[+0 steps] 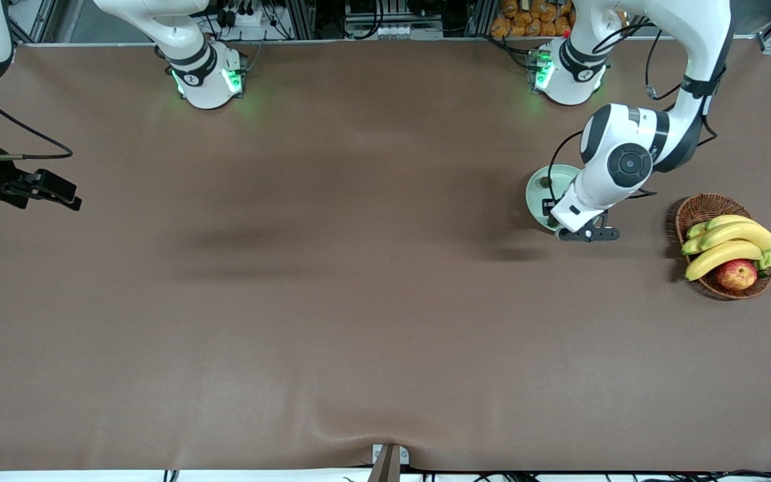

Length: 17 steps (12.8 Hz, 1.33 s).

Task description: Collect all strawberries into plate

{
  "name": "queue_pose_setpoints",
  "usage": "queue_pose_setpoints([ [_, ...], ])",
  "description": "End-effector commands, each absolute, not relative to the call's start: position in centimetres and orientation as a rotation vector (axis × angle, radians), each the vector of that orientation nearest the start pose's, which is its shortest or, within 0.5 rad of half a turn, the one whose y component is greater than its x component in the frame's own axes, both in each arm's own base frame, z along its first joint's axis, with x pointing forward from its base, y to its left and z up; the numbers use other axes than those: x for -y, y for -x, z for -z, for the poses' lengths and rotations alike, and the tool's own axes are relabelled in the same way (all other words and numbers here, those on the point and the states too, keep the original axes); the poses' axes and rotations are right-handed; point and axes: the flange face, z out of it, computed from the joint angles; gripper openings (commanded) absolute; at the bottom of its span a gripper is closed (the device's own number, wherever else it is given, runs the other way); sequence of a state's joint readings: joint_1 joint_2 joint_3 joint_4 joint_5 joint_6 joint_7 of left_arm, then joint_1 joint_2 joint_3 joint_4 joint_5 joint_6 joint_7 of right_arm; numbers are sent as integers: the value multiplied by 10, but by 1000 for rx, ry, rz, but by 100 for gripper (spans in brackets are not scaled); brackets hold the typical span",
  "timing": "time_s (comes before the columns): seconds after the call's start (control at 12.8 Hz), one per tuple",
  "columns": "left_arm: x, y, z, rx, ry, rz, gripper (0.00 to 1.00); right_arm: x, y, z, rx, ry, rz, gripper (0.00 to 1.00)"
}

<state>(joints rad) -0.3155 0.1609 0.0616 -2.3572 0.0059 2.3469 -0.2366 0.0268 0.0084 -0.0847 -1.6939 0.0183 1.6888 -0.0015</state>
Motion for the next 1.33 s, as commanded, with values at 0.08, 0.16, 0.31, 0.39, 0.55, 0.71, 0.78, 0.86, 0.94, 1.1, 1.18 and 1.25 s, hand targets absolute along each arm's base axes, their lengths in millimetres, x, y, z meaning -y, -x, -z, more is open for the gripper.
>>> queue_pose_setpoints([
  [0.08, 121, -492, -273, 4, 3100, -195, 100, 23, -562, -585, -69, 3159, 41, 100],
  [0.16, 116, -503, -284, 28, 3101, -195, 100, 23, -562, -585, -67, 3159, 36, 100],
  [0.31, 108, -534, -308, 52, 3096, -211, 100, 24, -560, -582, -69, 3159, 4, 100],
  [0.39, 102, -549, -320, 72, 3096, -211, 100, 25, -557, -584, -72, 3157, -15, 100],
  [0.55, 80, -568, -331, 113, 3102, -182, 100, 26, -550, -592, -76, 3144, -39, 100],
  [0.71, 63, -587, -354, 127, 3133, -102, 100, 30, -548, -611, -84, 3144, -32, 100],
  [0.78, 49, -594, -368, 162, 3142, -60, 100, 30, -548, -622, -87, 3145, -20, 100],
  [0.86, 36, -601, -383, 198, 3150, -13, 100, 30, -548, -635, -87, 3146, 7, 100],
  [0.94, 25, -607, -400, 227, 3158, 33, 100, 33, -545, -635, -92, 3145, -26, 100],
  [1.1, 12, -612, -434, 219, 3167, 76, 100, 41, -543, -636, -111, 3139, -41, 100],
  [1.18, 10, -615, -454, 223, 3166, 71, 100, 41, -543, -635, -111, 3139, -43, 100],
  [1.25, 9, -619, -477, 226, 3164, 68, 100, 38, -543, -635, -101, 3139, -43, 100],
])
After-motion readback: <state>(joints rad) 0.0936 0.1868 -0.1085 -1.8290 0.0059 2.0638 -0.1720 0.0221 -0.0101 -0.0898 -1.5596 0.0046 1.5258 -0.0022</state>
